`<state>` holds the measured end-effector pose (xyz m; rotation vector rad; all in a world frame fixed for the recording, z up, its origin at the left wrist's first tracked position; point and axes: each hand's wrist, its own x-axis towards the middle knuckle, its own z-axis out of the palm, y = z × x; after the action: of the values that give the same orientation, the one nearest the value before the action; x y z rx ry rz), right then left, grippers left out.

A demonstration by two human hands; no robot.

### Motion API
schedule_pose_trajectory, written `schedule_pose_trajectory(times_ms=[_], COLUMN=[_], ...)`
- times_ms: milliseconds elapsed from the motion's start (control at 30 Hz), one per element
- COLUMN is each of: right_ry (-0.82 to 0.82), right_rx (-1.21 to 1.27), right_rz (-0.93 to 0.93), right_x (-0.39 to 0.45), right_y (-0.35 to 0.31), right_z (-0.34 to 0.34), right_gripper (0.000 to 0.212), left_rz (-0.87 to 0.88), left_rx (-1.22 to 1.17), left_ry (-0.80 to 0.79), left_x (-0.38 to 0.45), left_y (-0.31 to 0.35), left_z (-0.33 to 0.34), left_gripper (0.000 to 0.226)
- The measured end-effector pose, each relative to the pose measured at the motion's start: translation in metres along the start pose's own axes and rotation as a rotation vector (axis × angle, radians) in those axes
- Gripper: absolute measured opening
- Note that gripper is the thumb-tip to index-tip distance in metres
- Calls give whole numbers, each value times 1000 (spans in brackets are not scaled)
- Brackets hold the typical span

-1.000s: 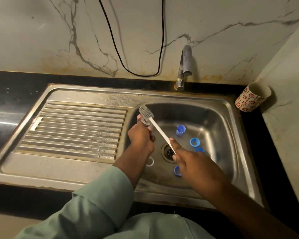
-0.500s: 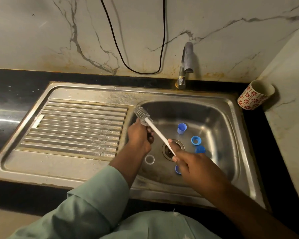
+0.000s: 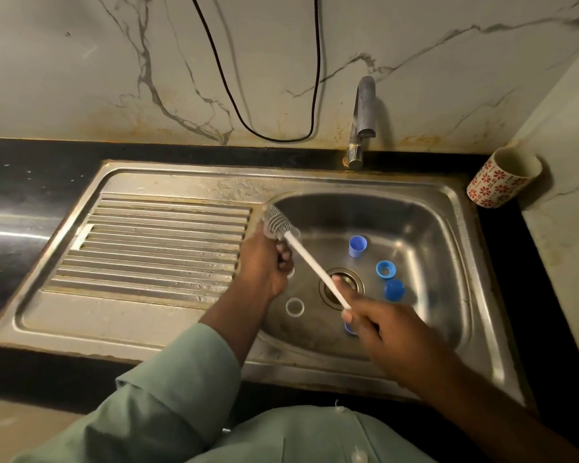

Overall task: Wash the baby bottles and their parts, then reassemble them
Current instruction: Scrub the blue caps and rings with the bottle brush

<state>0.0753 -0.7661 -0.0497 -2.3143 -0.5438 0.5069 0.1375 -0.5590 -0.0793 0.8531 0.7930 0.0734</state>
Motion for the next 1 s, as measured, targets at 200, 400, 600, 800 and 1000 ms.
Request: schedule_pose_trajectory(times_ms=[200,400,600,800,1000], right_ry=[53,52,39,-17,33], right_rx=[300,454,449,460,399], right_rz=[163,175,194,179,205], right_x=[21,1,-2,-16,-7], right_y=[4,6,-2,1,-7], right_z=[-17,-19,-12,-9,-4], right_gripper=[42,42,39,37,37], left_rz=[-40,13,18,188,232], left_rx=[-141,-226,-42,-39,-31], left_ry=[-39,-98,-205,-82,-44], left_x=[3,4,-11,-12,-9], left_y=[-4,0,-20,-18,-16], left_z=[-3,-9,3,3,12], left_gripper=[23,31,10,12,15])
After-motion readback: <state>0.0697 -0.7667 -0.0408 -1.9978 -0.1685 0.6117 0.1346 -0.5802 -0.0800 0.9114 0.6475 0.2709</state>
